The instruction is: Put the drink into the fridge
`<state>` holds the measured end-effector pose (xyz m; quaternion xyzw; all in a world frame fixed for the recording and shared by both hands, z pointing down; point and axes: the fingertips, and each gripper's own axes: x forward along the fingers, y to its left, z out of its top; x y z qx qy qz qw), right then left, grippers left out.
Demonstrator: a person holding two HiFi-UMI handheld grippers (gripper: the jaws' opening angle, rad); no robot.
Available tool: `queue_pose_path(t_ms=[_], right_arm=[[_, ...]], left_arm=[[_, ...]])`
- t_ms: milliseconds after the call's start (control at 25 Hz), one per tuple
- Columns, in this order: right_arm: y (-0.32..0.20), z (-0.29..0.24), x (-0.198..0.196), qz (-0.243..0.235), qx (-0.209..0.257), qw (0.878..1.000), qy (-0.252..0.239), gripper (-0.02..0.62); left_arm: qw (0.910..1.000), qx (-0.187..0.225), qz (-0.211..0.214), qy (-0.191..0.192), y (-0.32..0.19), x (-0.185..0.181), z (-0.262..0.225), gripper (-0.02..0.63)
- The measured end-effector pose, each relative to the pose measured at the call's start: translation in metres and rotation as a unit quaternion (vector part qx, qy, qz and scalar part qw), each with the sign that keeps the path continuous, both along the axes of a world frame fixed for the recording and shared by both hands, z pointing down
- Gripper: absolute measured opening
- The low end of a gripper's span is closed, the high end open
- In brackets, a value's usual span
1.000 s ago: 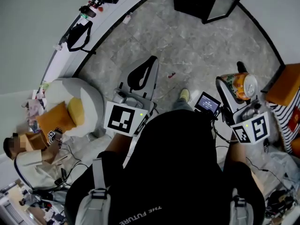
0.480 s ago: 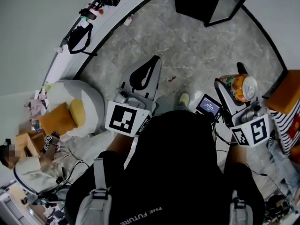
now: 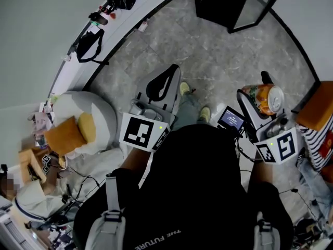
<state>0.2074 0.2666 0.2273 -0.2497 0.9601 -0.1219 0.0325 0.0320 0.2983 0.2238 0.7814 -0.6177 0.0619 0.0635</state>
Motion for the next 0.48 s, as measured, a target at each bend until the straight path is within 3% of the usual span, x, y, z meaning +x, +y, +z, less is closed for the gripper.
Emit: queue_pose_path(t_ms=[160, 480], right_arm=[[0.011, -0.002, 0.008, 0.01, -0.001, 1.0, -0.002, 0.345], [-0.03, 0.007, -0.019, 0.019, -0.003, 1.0, 0.005, 0.345]], left_arm=[[1.0, 0.002, 0.008, 0.001, 0.009, 0.007, -0.001, 0.014], [0.9999, 0.001, 0.015, 0.003, -0.037, -0.019, 0.007, 0.014]])
